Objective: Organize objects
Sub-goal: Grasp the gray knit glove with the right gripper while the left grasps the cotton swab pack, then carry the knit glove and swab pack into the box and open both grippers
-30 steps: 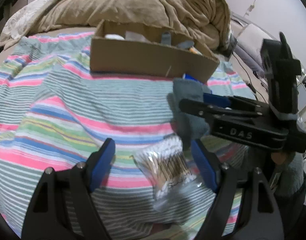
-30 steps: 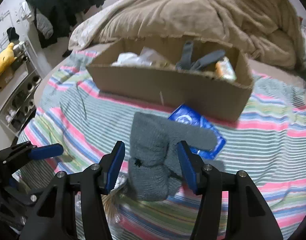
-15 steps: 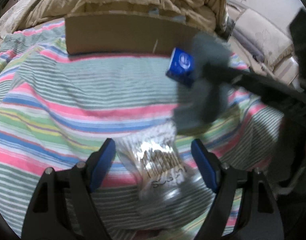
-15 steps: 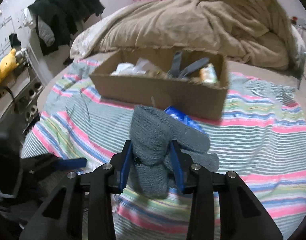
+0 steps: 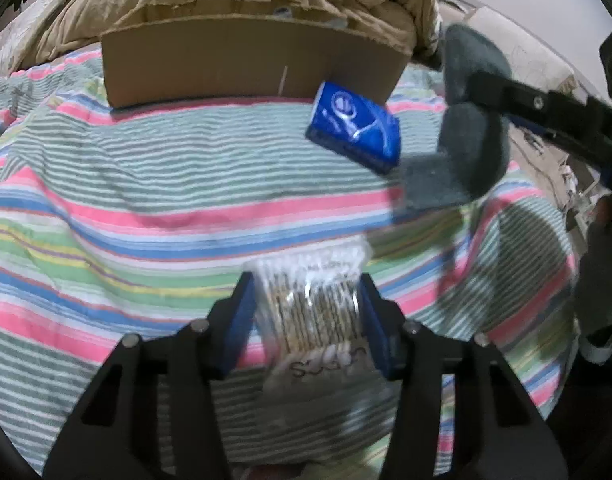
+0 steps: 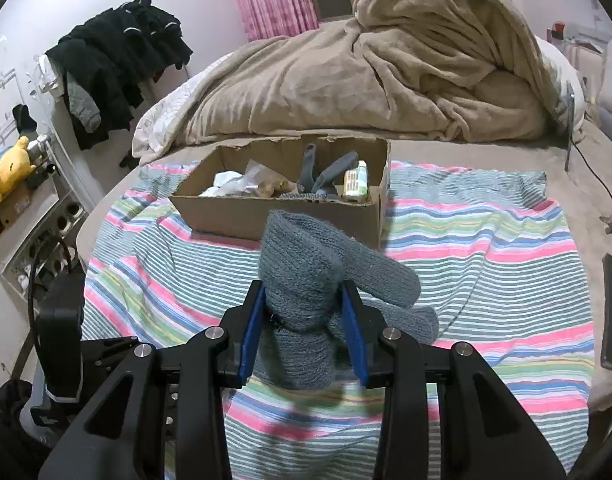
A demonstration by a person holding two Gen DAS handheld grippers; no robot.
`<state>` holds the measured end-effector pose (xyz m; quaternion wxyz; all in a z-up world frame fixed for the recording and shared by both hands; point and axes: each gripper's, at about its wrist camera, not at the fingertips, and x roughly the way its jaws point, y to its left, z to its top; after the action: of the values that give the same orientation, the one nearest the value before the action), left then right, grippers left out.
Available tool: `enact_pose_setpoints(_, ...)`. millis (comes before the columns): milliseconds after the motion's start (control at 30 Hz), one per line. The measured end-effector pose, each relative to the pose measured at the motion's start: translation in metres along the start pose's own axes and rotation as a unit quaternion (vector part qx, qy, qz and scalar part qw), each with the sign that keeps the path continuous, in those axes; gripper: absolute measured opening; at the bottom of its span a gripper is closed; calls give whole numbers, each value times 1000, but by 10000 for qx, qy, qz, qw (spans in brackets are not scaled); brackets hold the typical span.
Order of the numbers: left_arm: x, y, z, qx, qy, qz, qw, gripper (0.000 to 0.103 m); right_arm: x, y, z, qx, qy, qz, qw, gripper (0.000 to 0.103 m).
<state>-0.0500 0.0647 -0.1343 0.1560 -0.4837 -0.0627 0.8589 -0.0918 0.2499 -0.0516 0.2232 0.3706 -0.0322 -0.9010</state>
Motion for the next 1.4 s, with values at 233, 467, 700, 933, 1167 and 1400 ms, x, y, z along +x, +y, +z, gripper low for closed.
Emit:
enact_pose_setpoints(233,-35,1,17,-24,-405,-109,9991,51,-10,4,9,-80,-140,-18,9999,39)
enact_pose_setpoints(467,-63,16,33,-51,-749,-52,9972,51,-10,15,20,-225,-209,-4,9995,39)
enact_pose_setpoints(700,-73,25,47,-62,-1046,-53,9945,51,-13,23,38,-354,-346,-14,9988,39)
enact_pose_setpoints(933,-93,26,77,99,-1484,73,9889,51,-12,32,64,-549,-516,-69,9971,39)
enact_pose_setpoints(1167,-109,31,111,216,-1837,165,9826,51,1,41,92,-874,-574,-210,9943,39)
enact_pose_setpoints(1400,-101,39,149,224,-2001,26,9795,51,22,37,115,-889,-517,-277,9943,39)
